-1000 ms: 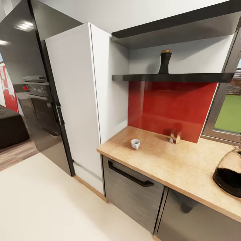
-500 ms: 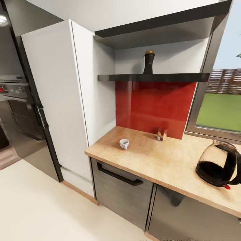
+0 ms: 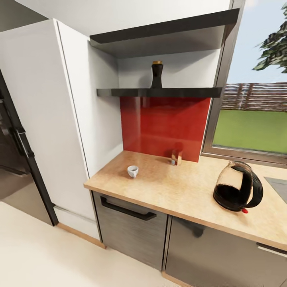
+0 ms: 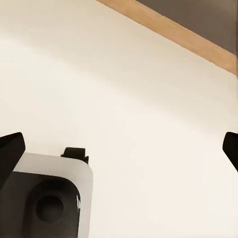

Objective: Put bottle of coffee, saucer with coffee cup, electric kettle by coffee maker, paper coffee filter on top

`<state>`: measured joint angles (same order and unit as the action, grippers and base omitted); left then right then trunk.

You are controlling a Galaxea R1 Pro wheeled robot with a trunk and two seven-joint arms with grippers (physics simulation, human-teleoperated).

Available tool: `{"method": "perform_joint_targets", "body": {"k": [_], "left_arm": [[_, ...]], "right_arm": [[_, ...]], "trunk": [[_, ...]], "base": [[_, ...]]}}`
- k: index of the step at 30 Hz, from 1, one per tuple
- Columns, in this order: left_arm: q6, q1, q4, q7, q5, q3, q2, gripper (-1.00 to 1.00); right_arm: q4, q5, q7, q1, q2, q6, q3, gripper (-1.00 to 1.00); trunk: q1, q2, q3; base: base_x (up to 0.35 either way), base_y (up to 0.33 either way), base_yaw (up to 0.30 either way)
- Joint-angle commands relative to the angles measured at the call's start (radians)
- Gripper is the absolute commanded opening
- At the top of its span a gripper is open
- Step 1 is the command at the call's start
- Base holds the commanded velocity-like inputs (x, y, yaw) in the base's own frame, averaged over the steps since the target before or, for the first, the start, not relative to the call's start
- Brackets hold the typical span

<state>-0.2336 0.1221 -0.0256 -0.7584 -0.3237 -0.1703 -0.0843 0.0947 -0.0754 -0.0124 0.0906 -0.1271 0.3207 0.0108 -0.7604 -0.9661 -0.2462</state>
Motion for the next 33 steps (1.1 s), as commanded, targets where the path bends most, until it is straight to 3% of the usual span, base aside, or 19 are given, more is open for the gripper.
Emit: {"method": "perform_joint_targets", "body": {"k": [1, 21, 33], "left_arm": [[-0.004, 0.001, 0.001, -0.003, 0.006, -0.008, 0.000, 1.00], [-0.004, 0.001, 0.001, -0.003, 0.006, -0.008, 0.000, 1.00], [-0.004, 0.001, 0.001, -0.004, 0.006, -0.008, 0.000, 1.00]], "right_arm": [[-0.001, -0.007, 0.000, 0.001, 0.000, 0.003, 0.000, 1.00], [-0.001, -0.007, 0.000, 0.001, 0.000, 0.003, 0.000, 1.00], [-0.001, -0.007, 0.000, 0.001, 0.000, 0.003, 0.000, 1.00]], "trunk": [[0.000, -0.001, -0.001], [0.000, -0.001, -0.001], [0.000, -0.001, -0.001]], "base": [[0.000, 0.000, -0.255], [0.000, 0.013, -0.216], [0.000, 0.214, -0.079]]}}
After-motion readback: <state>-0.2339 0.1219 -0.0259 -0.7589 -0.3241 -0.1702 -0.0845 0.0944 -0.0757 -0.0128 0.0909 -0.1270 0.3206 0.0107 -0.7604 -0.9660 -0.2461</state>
